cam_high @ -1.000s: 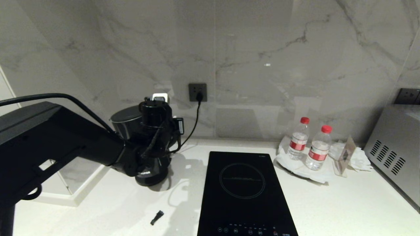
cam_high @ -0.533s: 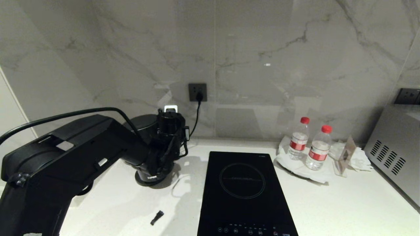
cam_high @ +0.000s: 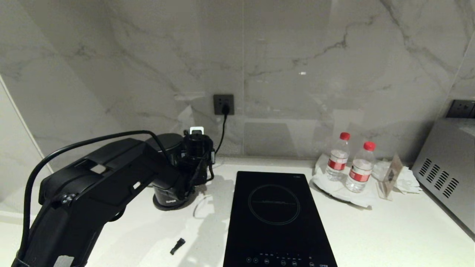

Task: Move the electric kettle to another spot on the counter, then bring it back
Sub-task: Place it on the power base

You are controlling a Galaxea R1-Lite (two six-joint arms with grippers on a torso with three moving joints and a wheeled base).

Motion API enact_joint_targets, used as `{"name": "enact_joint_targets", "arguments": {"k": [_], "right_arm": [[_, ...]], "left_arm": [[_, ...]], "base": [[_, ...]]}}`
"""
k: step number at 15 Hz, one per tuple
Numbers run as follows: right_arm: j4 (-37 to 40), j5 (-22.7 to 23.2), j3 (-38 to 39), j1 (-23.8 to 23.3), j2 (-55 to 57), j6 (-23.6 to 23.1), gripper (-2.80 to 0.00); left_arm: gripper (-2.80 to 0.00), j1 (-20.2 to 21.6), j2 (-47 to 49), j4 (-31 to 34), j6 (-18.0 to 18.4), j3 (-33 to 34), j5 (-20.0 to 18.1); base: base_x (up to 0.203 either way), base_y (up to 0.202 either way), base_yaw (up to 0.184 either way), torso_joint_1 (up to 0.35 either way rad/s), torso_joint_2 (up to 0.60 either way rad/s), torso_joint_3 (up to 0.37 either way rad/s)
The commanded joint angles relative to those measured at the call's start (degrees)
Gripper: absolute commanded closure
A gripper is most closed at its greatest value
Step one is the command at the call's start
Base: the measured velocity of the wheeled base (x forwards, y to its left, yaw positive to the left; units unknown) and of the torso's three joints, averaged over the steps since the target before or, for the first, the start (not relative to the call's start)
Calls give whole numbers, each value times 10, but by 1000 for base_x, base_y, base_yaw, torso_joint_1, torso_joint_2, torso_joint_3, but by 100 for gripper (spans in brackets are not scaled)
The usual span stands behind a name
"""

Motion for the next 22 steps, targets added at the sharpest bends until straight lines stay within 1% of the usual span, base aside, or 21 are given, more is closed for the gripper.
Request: {"name": "enact_joint_targets", "arguments": {"k": [1,8,10,15,16,22], "right_arm": [[0,0,0,1,0,0,0],[0,0,0,1,0,0,0],[0,0,0,1,0,0,0],[0,0,0,0,0,0,0],[0,0,0,1,0,0,0],[0,0,0,1,0,0,0]], "left_arm": [[0,5,15,-4,4,-8,1],[0,24,23,-3,5,-13,1],[0,20,18,-5,5,-1,2],[0,16,20,-5,5,4,3],[-280,16,20,-5,5,3,8],[-280,8,8,-6,2,20,8]], "base": [[0,0,0,0,0,0],[0,0,0,0,0,0],[0,0,0,0,0,0],[0,0,0,0,0,0],[0,0,0,0,0,0],[0,0,0,0,0,0]]}}
